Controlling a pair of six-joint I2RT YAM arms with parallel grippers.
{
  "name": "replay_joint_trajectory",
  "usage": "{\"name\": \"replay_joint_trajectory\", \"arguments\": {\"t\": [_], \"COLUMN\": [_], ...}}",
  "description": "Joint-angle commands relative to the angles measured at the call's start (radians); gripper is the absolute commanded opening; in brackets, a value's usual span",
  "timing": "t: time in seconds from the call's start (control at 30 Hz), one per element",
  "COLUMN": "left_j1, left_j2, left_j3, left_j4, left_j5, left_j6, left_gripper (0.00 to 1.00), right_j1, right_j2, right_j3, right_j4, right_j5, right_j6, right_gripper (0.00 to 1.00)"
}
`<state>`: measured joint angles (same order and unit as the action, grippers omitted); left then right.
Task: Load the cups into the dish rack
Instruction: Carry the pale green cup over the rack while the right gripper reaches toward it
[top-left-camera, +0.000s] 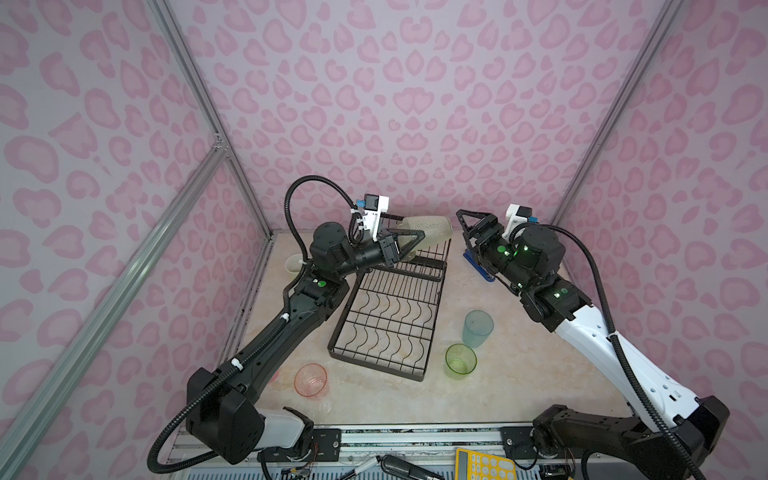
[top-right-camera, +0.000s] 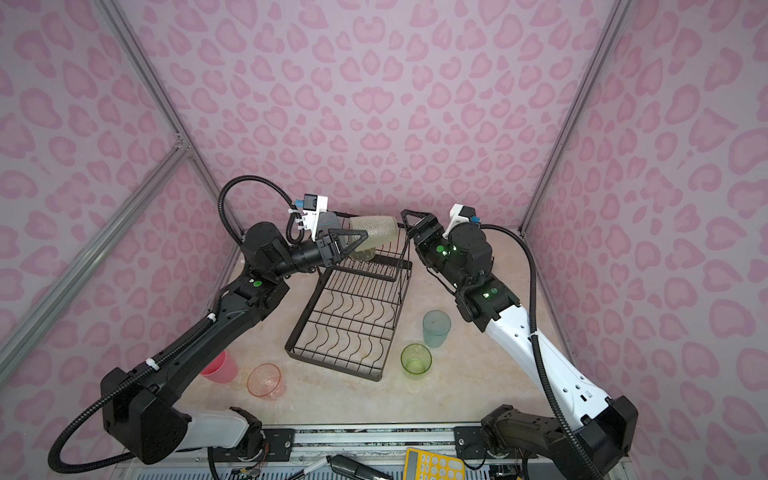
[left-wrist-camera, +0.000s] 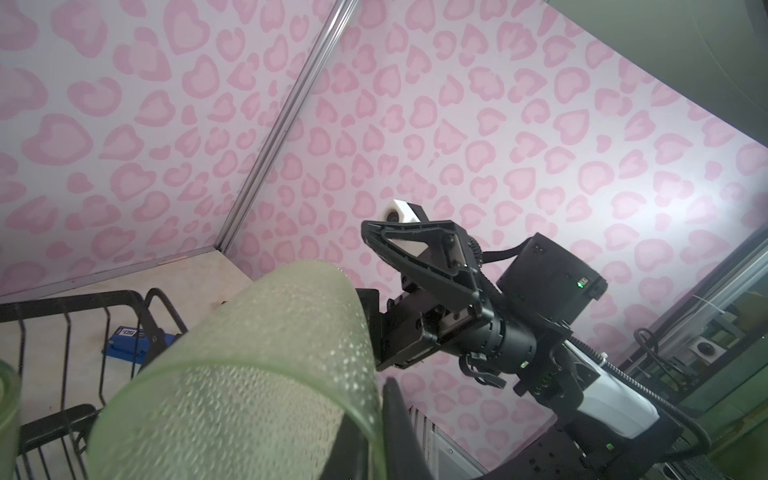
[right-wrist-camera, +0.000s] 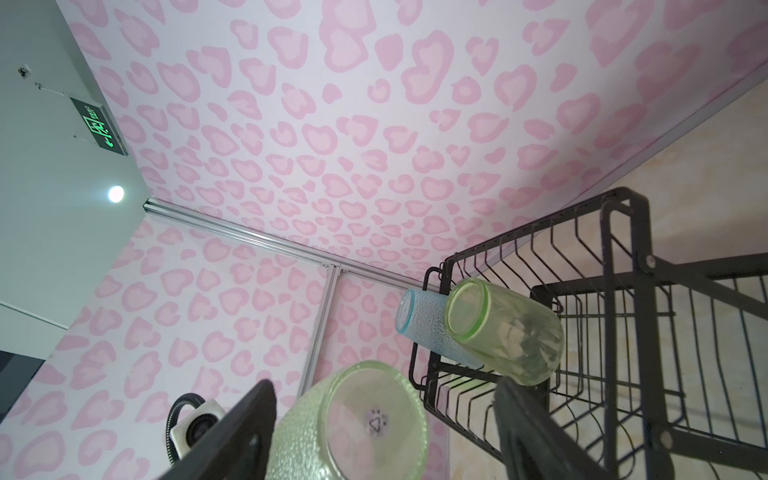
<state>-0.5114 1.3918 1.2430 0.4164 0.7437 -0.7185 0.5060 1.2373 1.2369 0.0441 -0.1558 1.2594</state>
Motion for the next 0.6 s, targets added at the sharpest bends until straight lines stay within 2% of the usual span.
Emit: {"name": "replay_joint_trajectory", "arguments": {"t": [0.0, 0.3, 0.57], "left_j1": [-0.014, -0.047, -0.059], "left_j2": [0.020, 0.070, 0.120], "left_j3": [0.015, 0.042, 0.065], "left_j4": [0.081, 0.104, 0.143], "left_j5": [-0.005, -0.023, -0.029], "left_j6": [0.025, 0.044, 0.025], "left_gripper": [0.03, 0.03, 0.03], "right_j1": [-0.002, -0.001, -0.005], "right_j2": [0.022, 0.054, 0.052], "right_j3": [-0.004, -0.044, -0.061], "right_j4": [0.058, 0.137, 0.157], "right_j5": [-0.035, -0.071, -0.058], "right_j6": [0.096, 0.202, 0.224], "right_gripper": [0.81, 0.81, 0.77]}}
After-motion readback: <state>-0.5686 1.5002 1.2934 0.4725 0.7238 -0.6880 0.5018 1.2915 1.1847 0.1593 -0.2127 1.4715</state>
